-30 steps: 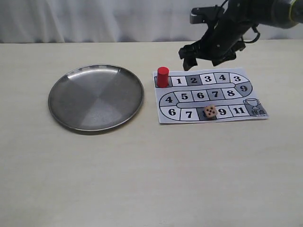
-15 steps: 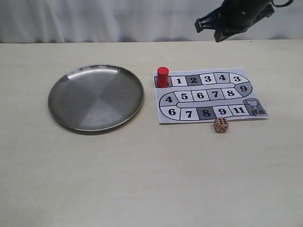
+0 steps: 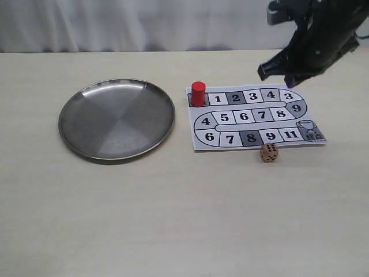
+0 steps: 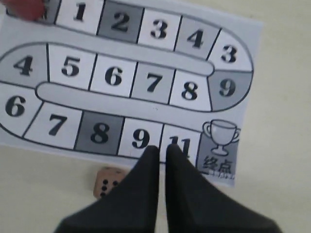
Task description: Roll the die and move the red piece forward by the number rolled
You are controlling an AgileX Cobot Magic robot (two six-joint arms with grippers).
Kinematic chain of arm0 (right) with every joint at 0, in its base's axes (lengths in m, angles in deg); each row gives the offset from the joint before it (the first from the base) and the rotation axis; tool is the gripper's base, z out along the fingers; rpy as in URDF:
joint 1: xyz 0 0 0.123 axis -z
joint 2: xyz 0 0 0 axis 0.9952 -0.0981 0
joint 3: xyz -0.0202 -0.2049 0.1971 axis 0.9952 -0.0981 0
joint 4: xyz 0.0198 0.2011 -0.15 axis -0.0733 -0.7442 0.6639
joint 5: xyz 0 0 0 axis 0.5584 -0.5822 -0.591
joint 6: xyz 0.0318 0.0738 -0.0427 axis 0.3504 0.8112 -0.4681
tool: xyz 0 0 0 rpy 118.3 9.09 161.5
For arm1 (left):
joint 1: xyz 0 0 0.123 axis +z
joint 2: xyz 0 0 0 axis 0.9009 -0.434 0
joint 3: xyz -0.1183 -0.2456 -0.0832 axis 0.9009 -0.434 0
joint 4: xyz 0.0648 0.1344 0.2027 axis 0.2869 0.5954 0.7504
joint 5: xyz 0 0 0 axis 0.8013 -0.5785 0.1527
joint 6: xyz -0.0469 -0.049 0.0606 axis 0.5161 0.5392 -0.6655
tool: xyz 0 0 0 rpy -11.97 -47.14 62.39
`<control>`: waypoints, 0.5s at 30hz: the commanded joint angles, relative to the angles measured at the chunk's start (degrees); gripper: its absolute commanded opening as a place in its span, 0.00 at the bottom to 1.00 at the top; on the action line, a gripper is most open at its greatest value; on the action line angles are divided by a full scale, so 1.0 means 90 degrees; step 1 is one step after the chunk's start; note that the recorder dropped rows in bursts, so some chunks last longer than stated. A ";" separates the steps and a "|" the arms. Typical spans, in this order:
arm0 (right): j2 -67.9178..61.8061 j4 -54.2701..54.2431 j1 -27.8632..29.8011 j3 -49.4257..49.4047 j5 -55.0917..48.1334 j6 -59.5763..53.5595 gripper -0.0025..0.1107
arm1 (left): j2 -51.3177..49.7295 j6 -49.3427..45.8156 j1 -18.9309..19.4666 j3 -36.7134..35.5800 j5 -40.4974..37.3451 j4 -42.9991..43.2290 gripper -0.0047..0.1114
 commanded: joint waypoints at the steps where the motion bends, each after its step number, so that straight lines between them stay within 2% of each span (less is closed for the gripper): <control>1: 0.0038 -0.0221 0.0019 -0.1232 0.1117 0.0172 0.06 | 0.0006 0.0006 -0.0015 -0.0011 0.0056 0.0000 0.04; 5: 0.0038 -0.0400 0.0019 -0.2178 0.2131 0.0269 0.06 | 0.0006 0.0006 -0.0015 -0.0011 0.0056 0.0000 0.04; 15: 0.0038 -0.0400 0.0019 -0.3452 0.3360 0.0472 0.06 | 0.0006 0.0006 -0.0015 -0.0011 0.0056 0.0000 0.04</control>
